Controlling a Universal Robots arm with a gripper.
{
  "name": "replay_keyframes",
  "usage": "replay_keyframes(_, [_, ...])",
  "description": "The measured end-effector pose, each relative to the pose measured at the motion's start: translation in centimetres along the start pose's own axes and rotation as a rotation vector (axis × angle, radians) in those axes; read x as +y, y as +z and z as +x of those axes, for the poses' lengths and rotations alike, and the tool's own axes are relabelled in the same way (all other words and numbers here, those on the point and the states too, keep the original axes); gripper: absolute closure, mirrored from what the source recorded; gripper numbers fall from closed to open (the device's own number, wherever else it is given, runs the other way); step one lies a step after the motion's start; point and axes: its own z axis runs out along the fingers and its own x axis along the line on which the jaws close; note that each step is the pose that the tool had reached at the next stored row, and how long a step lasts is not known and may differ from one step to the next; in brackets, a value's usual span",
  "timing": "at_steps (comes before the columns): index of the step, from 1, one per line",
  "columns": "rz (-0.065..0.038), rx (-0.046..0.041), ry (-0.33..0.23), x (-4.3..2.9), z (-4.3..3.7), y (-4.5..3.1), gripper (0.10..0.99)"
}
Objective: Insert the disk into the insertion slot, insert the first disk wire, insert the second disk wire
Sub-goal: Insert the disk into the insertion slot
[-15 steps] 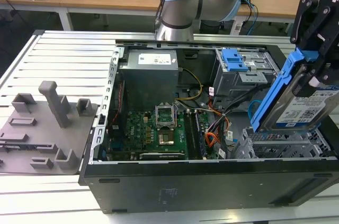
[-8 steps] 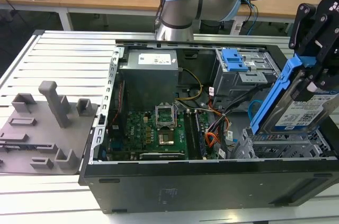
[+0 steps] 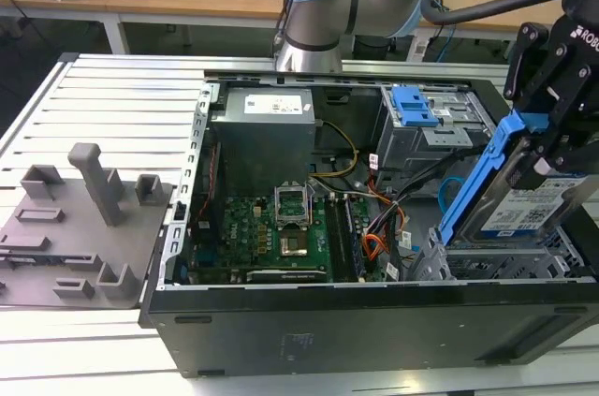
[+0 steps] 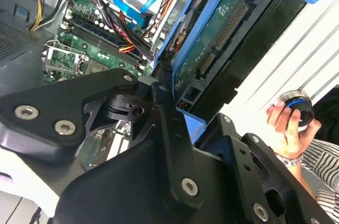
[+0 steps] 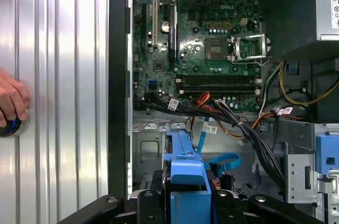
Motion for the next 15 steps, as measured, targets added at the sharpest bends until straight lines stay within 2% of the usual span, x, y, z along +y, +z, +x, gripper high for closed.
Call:
replay_keyframes(7, [0.000, 0.0000, 0.000, -0.06, 0.00, 1.31, 0.722])
replay_keyframes(11, [0.000, 0.0001, 0.000, -0.08, 0.00, 1.70, 0.722])
replay_keyframes(15, [0.000, 0.0000, 0.000, -0.11, -0.01, 2.41, 0.722])
